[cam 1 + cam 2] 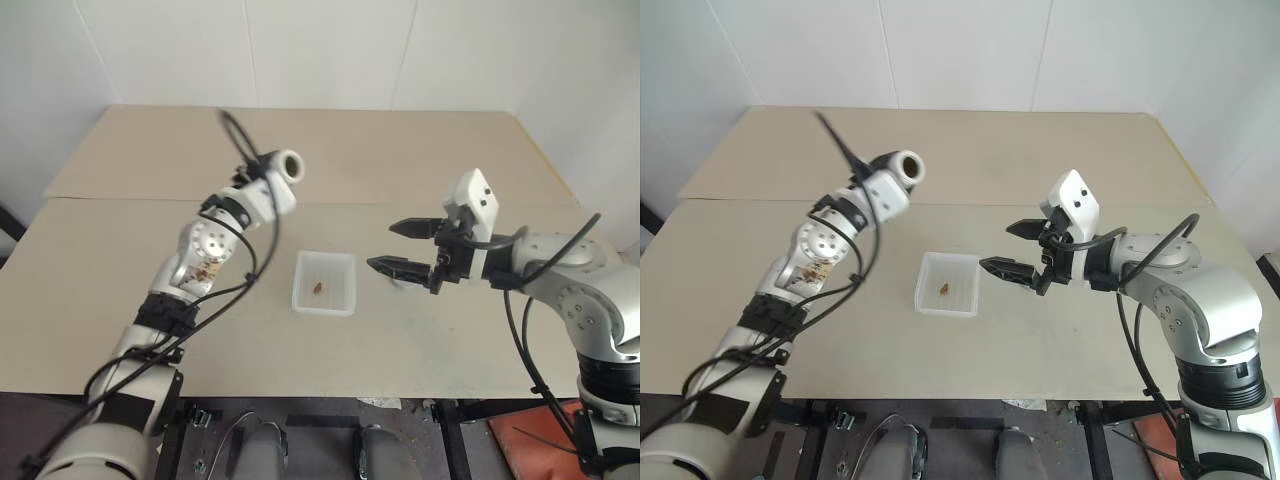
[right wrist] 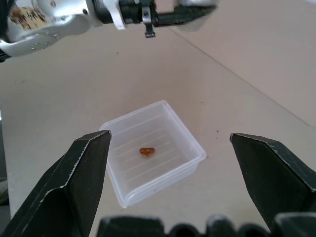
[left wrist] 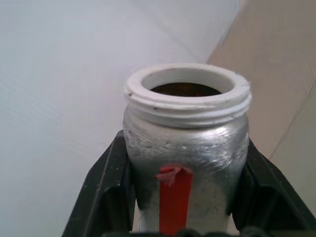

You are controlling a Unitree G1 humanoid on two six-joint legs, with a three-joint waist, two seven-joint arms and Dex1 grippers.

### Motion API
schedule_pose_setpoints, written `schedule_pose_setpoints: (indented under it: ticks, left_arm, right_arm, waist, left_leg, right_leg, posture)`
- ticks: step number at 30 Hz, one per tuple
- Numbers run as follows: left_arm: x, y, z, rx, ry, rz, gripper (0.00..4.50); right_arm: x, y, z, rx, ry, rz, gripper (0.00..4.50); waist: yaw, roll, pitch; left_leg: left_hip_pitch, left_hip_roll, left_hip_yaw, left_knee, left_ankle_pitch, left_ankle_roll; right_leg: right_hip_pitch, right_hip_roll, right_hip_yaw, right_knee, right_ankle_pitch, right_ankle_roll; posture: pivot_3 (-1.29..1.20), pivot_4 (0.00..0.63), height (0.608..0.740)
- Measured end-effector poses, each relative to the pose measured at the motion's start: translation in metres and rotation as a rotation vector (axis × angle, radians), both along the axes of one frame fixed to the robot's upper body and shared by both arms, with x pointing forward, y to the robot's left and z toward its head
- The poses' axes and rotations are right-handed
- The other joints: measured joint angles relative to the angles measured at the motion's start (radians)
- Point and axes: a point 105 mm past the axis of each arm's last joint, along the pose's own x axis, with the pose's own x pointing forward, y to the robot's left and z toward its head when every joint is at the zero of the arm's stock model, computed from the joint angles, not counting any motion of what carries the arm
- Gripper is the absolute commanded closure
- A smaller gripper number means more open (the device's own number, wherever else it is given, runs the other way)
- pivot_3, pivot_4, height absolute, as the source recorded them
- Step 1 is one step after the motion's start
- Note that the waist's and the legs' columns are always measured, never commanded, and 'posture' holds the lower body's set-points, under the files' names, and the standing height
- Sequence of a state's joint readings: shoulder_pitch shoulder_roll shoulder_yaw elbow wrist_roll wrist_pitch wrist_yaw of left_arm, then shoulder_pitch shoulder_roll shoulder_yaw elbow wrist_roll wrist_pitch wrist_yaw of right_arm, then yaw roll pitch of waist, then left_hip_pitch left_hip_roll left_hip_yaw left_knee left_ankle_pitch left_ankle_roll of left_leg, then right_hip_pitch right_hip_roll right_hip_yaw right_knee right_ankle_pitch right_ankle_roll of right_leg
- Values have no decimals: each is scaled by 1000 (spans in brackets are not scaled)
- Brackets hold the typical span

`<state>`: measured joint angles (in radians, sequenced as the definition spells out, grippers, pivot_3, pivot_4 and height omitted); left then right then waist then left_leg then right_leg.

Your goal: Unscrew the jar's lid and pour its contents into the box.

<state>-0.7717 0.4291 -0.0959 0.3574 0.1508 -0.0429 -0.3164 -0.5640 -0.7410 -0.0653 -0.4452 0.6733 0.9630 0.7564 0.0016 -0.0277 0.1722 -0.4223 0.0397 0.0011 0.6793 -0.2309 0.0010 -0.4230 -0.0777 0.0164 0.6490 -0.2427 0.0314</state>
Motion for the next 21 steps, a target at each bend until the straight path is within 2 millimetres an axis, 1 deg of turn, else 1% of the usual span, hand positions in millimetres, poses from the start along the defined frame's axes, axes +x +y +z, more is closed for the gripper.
schedule_pose_setpoints:
  ticks: [2, 5, 9, 12, 15, 17, 19, 20, 21]
  left_arm:
    - [-3, 8, -8, -152, 120, -8, 2467]
    - [-13, 9, -25, -330, 275, -71, 2467]
    - [-23, 8, -55, -467, 402, -92, 2467]
    - [-27, 8, -69, -505, 438, -94, 2467]
    - [-30, 9, -74, -538, 419, -93, 2467]
    - [-30, 10, -74, -540, 408, -92, 2467]
    - [-31, 12, -73, -533, 392, -90, 1740]
    - [-31, 13, -76, -530, 395, -86, 1515]
    - [-32, 15, -79, -528, 403, -81, 1159]
  right_arm:
    - [0, -1, 0, 0, -10, 0, 14]
    - [1, -4, 1, -13, -31, -9, 14]
    - [1, -6, 1, -15, -37, -4, 14]
    - [1, -6, 0, -13, -35, 1, 14]
    - [0, -8, -1, -23, -33, 1, 14]
    - [0, -9, -1, -31, -35, 3, 14]
    - [0, -11, -1, -40, -38, 0, 0]
    - [0, -11, -1, -42, -39, -1, 0]
    - [0, -12, -1, -44, -38, -1, 0]
  waist:
    - [-5, 0, 0]
    - [-8, 0, 0]
    - [-10, 0, 0]
    - [-10, 0, 0]
    - [-9, 0, 0]
    - [-8, 0, 0]
    - [-7, 0, 0]
    - [-7, 0, 0]
    - [-7, 0, 0]
  left_leg:
    - [0, 0, 0, 0, 0, 0]
    - [1, 0, 0, 0, 0, 0]
    - [2, 0, -1, 0, 0, 0]
    - [2, -1, -1, 0, 0, 0]
    - [2, -1, -1, 0, 0, 0]
    - [2, -1, -1, 0, 0, 0]
    - [2, -1, -1, 0, 0, 0]
    - [2, -1, -1, 0, 0, 0]
    - [2, -1, -1, 0, 0, 0]
  right_leg:
    - [1, 0, 0, 0, 0, 0]
    - [1, 0, 0, 0, 0, 0]
    - [2, 0, 0, 0, 0, 0]
    - [2, 0, 1, 0, 0, 0]
    - [2, -1, 1, -1, 0, 0]
    - [2, -1, 1, 0, 0, 0]
    - [3, -1, 1, -1, 0, 0]
    - [3, -1, 1, -1, 0, 0]
    - [3, -1, 1, -1, 0, 0]
  posture:
    - [0, 150, 740]
    - [0, 150, 740]
    - [0, 150, 740]
    - [0, 150, 740]
    - [0, 150, 740]
    - [0, 150, 740]
    - [0, 150, 740]
    - [0, 150, 740]
    - [0, 150, 740]
